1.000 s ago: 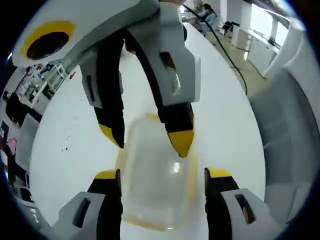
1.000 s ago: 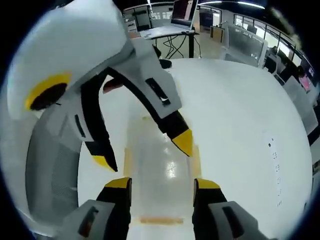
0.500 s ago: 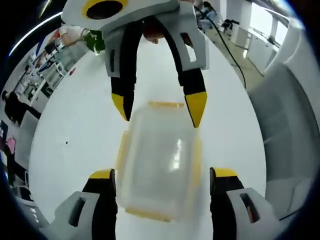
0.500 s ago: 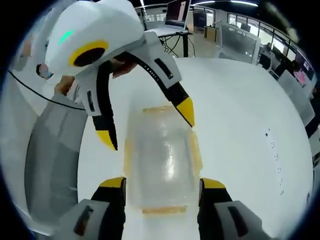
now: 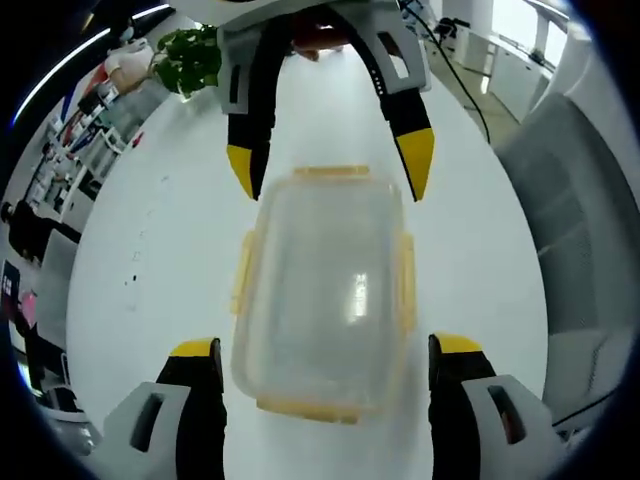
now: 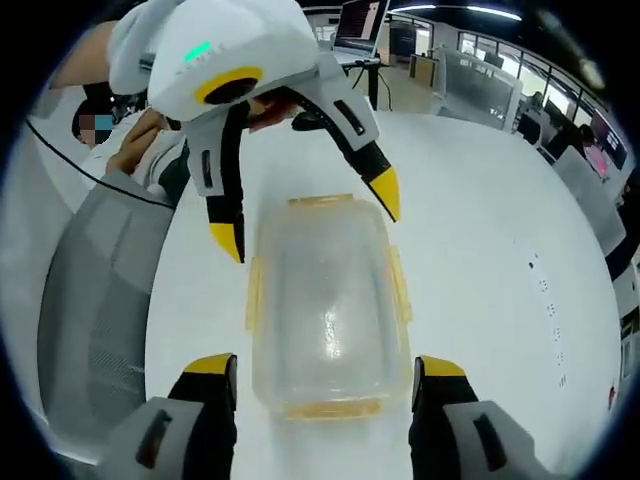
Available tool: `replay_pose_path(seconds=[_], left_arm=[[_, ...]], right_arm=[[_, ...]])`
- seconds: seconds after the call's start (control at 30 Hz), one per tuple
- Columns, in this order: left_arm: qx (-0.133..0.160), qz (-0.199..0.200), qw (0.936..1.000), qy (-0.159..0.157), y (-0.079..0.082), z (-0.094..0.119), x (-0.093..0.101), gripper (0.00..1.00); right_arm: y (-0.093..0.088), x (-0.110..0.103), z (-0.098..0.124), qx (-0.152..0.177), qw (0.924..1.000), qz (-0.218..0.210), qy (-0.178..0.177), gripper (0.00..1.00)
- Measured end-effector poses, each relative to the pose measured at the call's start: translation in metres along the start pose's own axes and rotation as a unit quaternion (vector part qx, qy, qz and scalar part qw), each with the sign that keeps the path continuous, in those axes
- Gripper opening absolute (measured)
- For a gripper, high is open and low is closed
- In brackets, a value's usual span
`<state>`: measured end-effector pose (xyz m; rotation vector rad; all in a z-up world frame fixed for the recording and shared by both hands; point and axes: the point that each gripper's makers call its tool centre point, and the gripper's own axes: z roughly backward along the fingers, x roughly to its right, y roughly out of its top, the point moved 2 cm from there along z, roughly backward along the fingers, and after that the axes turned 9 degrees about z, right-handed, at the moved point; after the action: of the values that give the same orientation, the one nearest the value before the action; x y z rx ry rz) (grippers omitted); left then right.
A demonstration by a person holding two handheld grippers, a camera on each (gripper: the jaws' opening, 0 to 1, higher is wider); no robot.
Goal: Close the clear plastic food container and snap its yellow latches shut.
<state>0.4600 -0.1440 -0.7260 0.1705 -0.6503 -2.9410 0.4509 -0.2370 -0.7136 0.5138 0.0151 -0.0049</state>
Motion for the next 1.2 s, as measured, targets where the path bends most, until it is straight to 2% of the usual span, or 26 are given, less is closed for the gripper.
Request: replay_pose_path(seconds=[0.17,0.43,0.63,0.7,0.73,0.77,1.2], left_arm=[[-0.006,-0.002,1.0000,0.000,-0.003,-0.003,-0.003,0.83],[-0.024,-0.012,0.9996,-0.007,-0.012,-0.012,-0.002,0.82],[-0.035,-0.036,0.9987,0.011,-0.012,-0.014,-0.007,0.78],[-0.038,-0.036,0.9985,0.015,-0.012,-0.016,-0.005,0.79],[-0.040,-0.037,0.9984,0.016,-0.013,-0.017,-0.006,0.79],[-0.040,-0.036,0.9984,0.018,-0.013,-0.017,-0.006,0.79],[-0.026,-0.015,0.9993,0.023,-0.018,-0.014,-0.002,0.79]], right_arm=[[-0.003,-0.001,-0.005,-0.016,0.9995,0.027,-0.009,0.76],[-0.007,0.004,-0.012,-0.028,0.9983,0.047,-0.021,0.76],[-0.008,0.006,-0.016,-0.035,0.9973,0.058,-0.029,0.78],[-0.008,0.005,-0.017,-0.034,0.9975,0.057,-0.025,0.76],[-0.009,0.001,-0.018,-0.035,0.9980,0.051,-0.011,0.73],[-0.008,0.003,-0.018,-0.034,0.9976,0.058,-0.018,0.73],[-0.005,0.000,-0.019,-0.041,0.9967,0.070,-0.009,0.72]])
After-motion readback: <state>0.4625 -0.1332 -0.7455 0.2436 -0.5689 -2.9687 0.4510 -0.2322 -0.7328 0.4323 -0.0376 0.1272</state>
